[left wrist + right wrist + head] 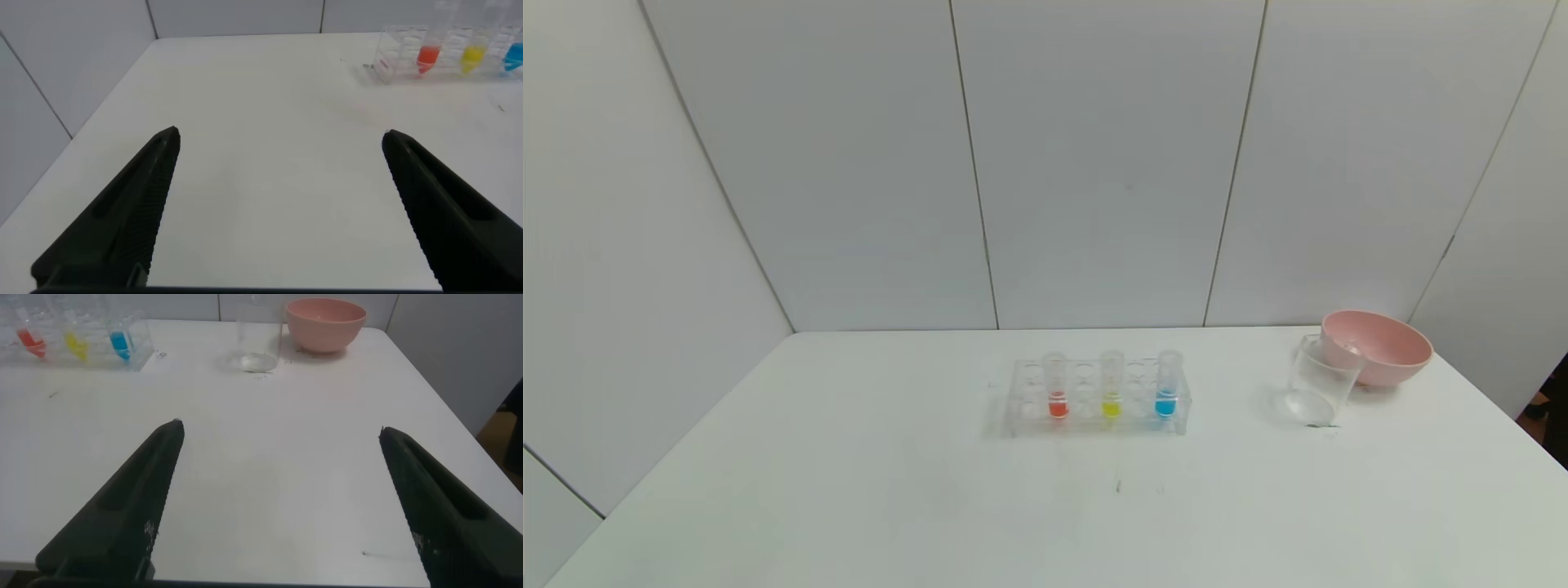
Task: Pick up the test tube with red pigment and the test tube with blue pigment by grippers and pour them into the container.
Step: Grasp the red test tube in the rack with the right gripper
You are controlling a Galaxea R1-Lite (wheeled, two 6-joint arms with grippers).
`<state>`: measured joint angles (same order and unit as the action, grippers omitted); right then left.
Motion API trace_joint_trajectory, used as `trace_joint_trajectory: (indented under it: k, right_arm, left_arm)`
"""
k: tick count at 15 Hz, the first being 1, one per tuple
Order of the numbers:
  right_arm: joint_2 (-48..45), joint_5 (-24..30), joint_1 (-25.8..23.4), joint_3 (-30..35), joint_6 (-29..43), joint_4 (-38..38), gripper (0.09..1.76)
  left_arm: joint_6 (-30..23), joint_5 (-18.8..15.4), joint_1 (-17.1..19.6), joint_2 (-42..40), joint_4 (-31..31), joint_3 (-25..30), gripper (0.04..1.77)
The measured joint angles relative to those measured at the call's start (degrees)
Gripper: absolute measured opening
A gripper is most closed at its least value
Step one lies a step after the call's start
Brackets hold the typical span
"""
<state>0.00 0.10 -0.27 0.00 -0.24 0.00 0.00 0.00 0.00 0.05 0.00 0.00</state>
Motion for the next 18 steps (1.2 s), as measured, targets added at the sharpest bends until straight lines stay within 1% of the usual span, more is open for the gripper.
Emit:
trace_joint_trajectory:
  k: [12,15,16,18]
  right_arm:
    - [0.0,-0.28,-0.02,-0.18,0.0,-0.11,1.71]
    - [2.36,0.79,-0.09,-3.99,-0.2,-0.32,1.71]
    - [4.4,1.02,-0.09,-5.45,0.2,-1.17,1.71]
    - [9.89,1.23,0.16,-8.62,1.35,-5.19,1.71]
  left_arm:
    - [0.02,0.0,0.0,0.0,0.02,0.0,1.76]
    - [0.0,0.0,0.0,0.0,0.0,0.0,1.76]
    - [0.0,0.0,0.0,0.0,0.0,0.0,1.76]
    - [0.0,0.0,0.0,0.0,0.02,0.0,1.76]
